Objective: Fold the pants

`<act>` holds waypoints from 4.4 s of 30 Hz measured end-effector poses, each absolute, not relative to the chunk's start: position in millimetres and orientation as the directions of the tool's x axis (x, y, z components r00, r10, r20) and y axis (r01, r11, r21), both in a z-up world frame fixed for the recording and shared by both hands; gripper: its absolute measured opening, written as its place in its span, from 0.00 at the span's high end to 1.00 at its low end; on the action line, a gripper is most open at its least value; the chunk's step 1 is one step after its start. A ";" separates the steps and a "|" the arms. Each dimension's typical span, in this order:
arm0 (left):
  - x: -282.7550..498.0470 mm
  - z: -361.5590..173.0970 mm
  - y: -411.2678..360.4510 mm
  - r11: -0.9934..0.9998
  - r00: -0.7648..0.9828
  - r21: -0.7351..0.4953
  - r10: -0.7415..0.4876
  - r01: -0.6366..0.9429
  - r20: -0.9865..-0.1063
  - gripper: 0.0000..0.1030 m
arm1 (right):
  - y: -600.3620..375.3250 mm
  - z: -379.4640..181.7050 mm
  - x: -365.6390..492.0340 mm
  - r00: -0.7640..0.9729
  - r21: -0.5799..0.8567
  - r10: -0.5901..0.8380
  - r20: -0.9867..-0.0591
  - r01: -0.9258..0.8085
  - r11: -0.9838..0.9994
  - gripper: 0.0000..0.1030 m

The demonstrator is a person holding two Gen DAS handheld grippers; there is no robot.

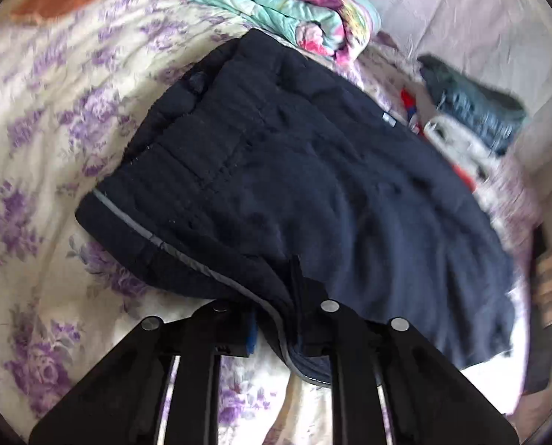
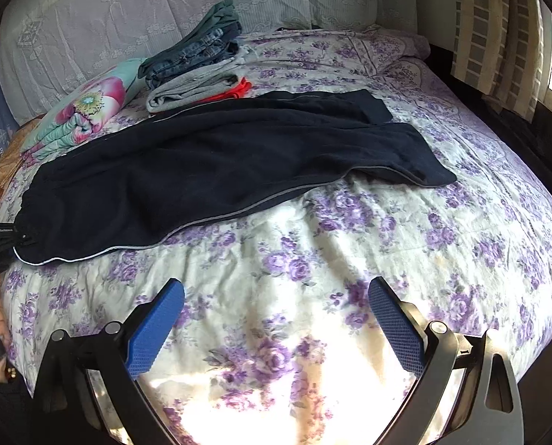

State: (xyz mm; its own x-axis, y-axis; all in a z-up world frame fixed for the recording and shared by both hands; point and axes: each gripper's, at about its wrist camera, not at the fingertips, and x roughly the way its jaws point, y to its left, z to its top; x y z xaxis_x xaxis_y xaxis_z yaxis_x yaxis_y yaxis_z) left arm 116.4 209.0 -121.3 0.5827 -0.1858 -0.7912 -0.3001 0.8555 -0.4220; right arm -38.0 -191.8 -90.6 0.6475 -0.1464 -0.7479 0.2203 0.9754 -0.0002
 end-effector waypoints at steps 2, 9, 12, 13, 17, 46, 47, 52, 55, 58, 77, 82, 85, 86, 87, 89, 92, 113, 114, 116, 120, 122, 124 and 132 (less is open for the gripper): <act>107.7 -118.1 210.5 0.861 0.606 -0.426 -0.186 -0.278 -0.773 0.89 | -213.2 -84.3 -35.8 0.637 -0.010 -0.167 -0.752 0.242 0.970 0.03; 95.8 -121.6 206.5 0.883 0.623 -0.400 -0.173 -0.245 -0.763 0.90 | -339.5 -75.1 16.3 0.563 0.180 -0.076 -0.823 0.385 0.905 0.03; 97.5 -123.5 209.9 0.893 0.620 -0.388 -0.174 -0.228 -0.765 0.89 | -388.6 -86.0 48.2 0.558 0.305 0.004 -0.830 0.447 0.841 0.03; 97.5 -123.9 211.0 0.896 0.617 -0.383 -0.173 -0.225 -0.768 0.89 | -401.4 -92.8 59.0 0.548 0.339 0.036 -0.836 0.465 0.818 0.03; 100.8 -124.7 211.9 0.901 0.609 -0.378 -0.179 -0.215 -0.773 0.89 | -427.9 -135.6 89.5 0.479 0.469 0.197 -0.855 0.554 0.688 0.03; 2.6 -63.6 242.3 0.944 0.637 -0.161 0.064 -0.289 -0.768 0.39 | -415.1 -82.3 -18.5 0.546 0.138 -0.218 -0.809 0.538 0.832 0.33; -1.6 -50.3 246.3 0.946 0.655 -0.138 0.094 -0.292 -0.750 0.36 | -416.3 -67.8 -14.6 0.561 0.110 -0.254 -0.788 0.534 0.838 0.32; 54.9 5.2 243.3 0.983 0.680 -0.062 0.072 -0.171 -0.729 0.35 | -426.8 -30.2 77.2 0.645 0.208 -0.052 -0.762 0.320 0.924 0.21; 131.7 -0.6 229.2 0.994 0.624 -0.090 -0.030 -0.064 -0.780 0.30 | -425.8 -44.6 152.7 0.611 0.245 0.010 -0.792 0.302 0.921 0.22; 196.3 -28.8 207.4 0.998 0.549 -0.062 -0.052 0.000 -0.834 0.30 | -430.0 -79.0 206.8 0.531 0.303 0.086 -0.843 0.336 0.892 0.26; 271.6 -126.0 175.0 0.998 0.382 0.041 0.020 0.047 -0.924 0.25 | -432.7 -103.0 239.5 0.466 0.213 -0.016 -0.885 0.435 0.875 0.90; 274.1 -130.5 166.0 0.993 0.388 0.092 0.056 0.075 -0.920 0.19 | -411.5 -124.8 247.2 0.392 -0.042 -0.218 -0.894 0.411 0.911 0.61; 267.0 -114.9 174.3 0.994 0.386 0.064 0.025 0.090 -0.922 0.27 | -401.5 -106.2 233.4 0.387 -0.036 -0.202 -0.900 0.395 0.918 0.45; 261.7 -105.3 178.5 0.993 0.397 0.063 0.019 0.097 -0.917 0.27 | -396.3 -93.4 221.1 0.416 -0.030 -0.209 -0.885 0.399 0.917 0.44; 255.9 -92.4 184.1 0.992 0.428 0.074 0.023 0.103 -0.904 0.26 | -388.9 -80.6 206.2 0.451 -0.030 -0.223 -0.864 0.396 0.918 0.44; 250.3 -72.9 196.9 0.991 0.473 0.095 0.038 0.098 -0.880 0.24 | -370.1 -55.4 169.6 0.554 0.034 -0.180 -0.813 0.353 0.935 0.42; 260.5 -52.3 222.4 0.992 0.491 0.081 0.023 0.098 -0.871 0.19 | -344.1 -33.6 108.5 0.684 0.201 -0.030 -0.729 0.256 0.946 0.28; 339.7 -108.1 207.0 0.872 0.427 -0.069 -0.305 0.484 -0.852 0.77 | -200.7 -8.3 147.5 0.630 0.135 0.189 -0.754 -0.133 0.982 0.28; 336.7 -106.7 206.4 0.871 0.444 -0.052 -0.300 0.489 -0.845 0.77 | -176.7 -6.0 172.3 0.595 0.154 0.278 -0.754 -0.252 0.955 0.27; 334.1 -107.2 204.8 0.869 0.459 -0.032 -0.292 0.493 -0.839 0.77 | -129.7 -8.4 217.3 0.514 0.154 0.385 -0.767 -0.434 0.888 0.26; 327.5 -101.4 208.1 0.864 0.473 -0.036 -0.310 0.503 -0.825 0.77 | -37.9 -40.8 294.6 0.318 0.099 0.419 -0.850 -0.686 0.721 0.25; 326.0 -98.4 213.6 0.860 0.475 -0.044 -0.323 0.508 -0.819 0.77 | -7.1 -62.7 326.7 0.258 0.075 0.375 -0.891 -0.730 0.679 0.25; 327.5 -97.9 217.4 0.859 0.469 -0.061 -0.335 0.508 -0.817 0.77 | 12.8 -80.3 351.5 0.223 0.064 0.346 -0.911 -0.754 0.654 0.25; 325.6 -99.9 222.2 0.853 0.464 -0.064 -0.343 0.518 -0.817 0.76 | 38.4 -146.7 405.9 0.083 0.094 0.267 -0.960 -0.804 0.588 0.47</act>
